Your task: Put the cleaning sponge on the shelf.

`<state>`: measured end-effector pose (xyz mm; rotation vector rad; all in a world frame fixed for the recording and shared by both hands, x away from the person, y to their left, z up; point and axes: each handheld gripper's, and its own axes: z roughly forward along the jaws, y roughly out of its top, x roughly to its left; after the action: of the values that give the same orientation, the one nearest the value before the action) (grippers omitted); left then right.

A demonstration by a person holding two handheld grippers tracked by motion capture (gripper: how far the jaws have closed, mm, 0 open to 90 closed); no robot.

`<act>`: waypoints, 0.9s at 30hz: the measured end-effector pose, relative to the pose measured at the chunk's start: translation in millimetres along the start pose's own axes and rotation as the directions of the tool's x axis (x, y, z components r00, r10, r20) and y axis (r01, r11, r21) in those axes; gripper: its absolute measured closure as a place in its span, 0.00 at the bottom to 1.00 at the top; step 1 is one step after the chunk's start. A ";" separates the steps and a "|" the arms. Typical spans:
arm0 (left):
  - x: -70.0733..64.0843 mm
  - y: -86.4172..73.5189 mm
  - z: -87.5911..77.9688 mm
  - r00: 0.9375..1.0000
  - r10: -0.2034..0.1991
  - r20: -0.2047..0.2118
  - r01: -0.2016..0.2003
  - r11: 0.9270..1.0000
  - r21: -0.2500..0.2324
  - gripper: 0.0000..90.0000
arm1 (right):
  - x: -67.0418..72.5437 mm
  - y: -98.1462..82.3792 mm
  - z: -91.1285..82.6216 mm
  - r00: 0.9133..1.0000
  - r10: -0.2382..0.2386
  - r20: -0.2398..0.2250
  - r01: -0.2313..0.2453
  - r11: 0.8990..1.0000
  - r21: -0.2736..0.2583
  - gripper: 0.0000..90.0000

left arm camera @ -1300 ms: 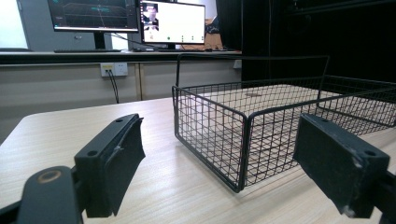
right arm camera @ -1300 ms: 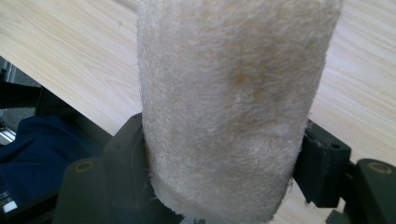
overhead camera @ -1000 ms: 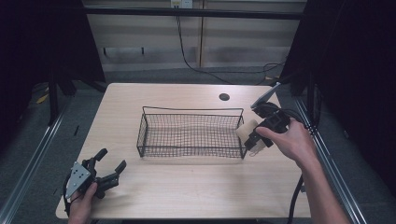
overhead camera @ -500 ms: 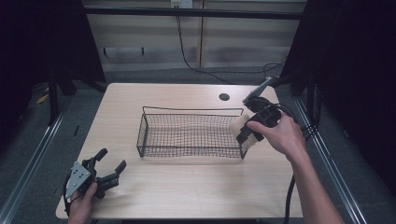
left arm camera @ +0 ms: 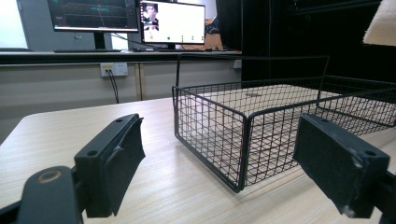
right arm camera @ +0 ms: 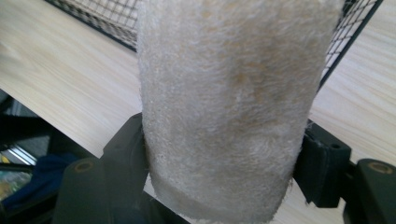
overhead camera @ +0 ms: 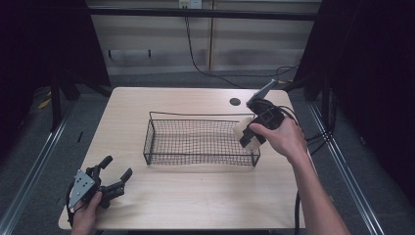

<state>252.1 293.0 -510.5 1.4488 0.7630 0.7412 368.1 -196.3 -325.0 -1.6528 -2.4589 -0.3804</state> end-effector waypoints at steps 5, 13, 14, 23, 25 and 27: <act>-0.2 -0.1 0.0 1.000 -0.003 0.000 0.003 1.000 0.000 0.17 | 0.8 5.6 3.5 1.000 0.026 0.007 -0.025 1.000 -0.010 0.32; 0.0 0.0 0.0 1.000 0.000 0.000 0.000 1.000 0.000 0.17 | -1.6 13.0 13.5 0.998 0.060 0.015 -0.060 0.998 -0.016 0.32; 0.0 0.0 0.0 1.000 0.000 0.000 0.000 1.000 0.000 0.17 | -3.0 14.2 15.0 0.998 0.067 0.014 -0.067 0.998 -0.017 0.32; 0.1 0.0 0.0 1.000 0.001 -0.001 -0.001 1.000 -0.001 0.17 | -7.0 18.3 28.4 0.991 0.131 0.037 -0.130 0.991 -0.022 0.32; -0.3 -0.1 0.0 1.000 -0.003 0.001 0.003 1.000 -0.001 0.17 | -9.2 18.7 33.5 0.989 0.143 0.038 -0.142 0.990 -0.016 0.32; -0.2 -0.1 0.0 1.000 -0.003 0.000 0.003 1.000 0.000 0.17 | -11.3 18.9 37.0 0.986 0.158 0.045 -0.158 0.987 -0.012 0.32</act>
<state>252.0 292.8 -510.5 1.4471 0.7647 0.7385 390.3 -188.6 -361.0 -1.8646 -2.3389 -0.3357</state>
